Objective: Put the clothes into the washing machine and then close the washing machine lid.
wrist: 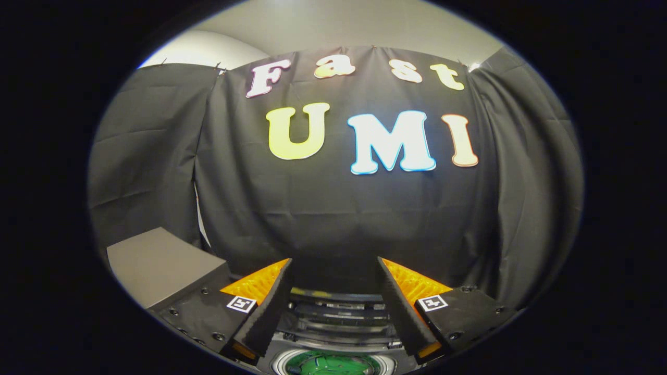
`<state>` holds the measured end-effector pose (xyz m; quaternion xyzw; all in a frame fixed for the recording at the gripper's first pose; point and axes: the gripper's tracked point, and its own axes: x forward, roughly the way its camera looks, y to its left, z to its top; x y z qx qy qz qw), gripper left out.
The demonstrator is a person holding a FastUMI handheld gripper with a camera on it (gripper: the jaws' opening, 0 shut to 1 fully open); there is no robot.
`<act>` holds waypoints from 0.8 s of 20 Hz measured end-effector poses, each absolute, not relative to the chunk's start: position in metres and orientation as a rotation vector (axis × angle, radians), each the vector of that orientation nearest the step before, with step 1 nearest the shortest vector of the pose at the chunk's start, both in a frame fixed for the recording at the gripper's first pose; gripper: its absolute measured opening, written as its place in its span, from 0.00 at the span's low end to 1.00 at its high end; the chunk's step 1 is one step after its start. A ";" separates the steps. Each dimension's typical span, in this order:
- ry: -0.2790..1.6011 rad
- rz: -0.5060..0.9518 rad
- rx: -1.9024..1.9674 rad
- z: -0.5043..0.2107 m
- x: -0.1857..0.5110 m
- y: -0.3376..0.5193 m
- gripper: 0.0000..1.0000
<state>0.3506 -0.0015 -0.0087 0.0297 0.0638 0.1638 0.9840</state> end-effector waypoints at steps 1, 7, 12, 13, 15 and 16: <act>0.118 0.328 0.059 -0.005 0.359 0.000 0.97; 0.169 0.302 0.043 -0.023 0.396 0.009 0.97; 0.201 0.277 0.019 -0.048 0.413 0.016 0.97; 0.205 0.272 0.020 -0.053 0.415 0.017 0.97; 0.210 0.254 0.013 -0.063 0.416 0.020 0.97; 0.215 0.246 0.009 -0.068 0.417 0.020 0.97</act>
